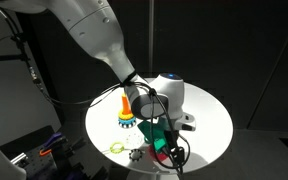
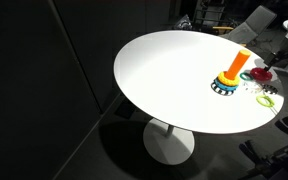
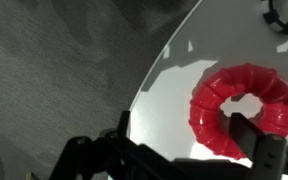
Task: Put the pink circular object on the orange object
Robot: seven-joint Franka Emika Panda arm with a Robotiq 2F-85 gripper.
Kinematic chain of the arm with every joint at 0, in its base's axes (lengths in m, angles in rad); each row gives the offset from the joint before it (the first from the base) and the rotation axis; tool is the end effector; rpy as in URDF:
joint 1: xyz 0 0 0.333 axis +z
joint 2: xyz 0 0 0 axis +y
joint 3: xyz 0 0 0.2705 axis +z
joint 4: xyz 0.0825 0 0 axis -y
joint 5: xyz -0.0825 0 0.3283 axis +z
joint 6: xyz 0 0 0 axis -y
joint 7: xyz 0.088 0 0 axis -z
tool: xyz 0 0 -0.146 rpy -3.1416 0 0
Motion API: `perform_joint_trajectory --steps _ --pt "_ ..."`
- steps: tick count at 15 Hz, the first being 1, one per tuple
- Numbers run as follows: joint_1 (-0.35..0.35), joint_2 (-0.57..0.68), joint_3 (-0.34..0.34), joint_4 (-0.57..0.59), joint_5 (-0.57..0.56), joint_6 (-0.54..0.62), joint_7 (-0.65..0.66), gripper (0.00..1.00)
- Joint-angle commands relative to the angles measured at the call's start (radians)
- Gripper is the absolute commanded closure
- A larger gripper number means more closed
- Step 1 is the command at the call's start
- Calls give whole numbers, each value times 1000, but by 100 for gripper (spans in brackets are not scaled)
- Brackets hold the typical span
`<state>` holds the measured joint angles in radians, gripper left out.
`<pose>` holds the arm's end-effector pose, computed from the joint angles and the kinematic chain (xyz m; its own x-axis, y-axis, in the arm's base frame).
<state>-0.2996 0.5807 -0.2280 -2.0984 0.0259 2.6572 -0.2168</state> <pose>0.4502 -0.2717 0.1170 0.9550 -0.2951 -0.0311 -0.2903 -0.9508 0.1081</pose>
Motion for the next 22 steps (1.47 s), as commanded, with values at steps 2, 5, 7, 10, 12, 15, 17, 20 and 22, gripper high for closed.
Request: perform_joint_trajectory --steps 2,5,7,10,12,15,17,20,22 --pt "1 9 3 -5 -30 25 35 27" --pt "4 9 3 -7 -30 28 37 49" --pt "8 5 2 -10 -32 28 37 65" --pt "11 -7 2 -14 -32 24 37 88" --pt "11 -11 0 -13 -32 23 38 92" --pt "8 -27 2 -15 -29 17 36 98" --pt "9 -31 0 -16 -31 16 38 100" --pt "6 -31 1 -17 -31 12 34 72" --pt "6 -31 -1 -19 -33 13 34 61"
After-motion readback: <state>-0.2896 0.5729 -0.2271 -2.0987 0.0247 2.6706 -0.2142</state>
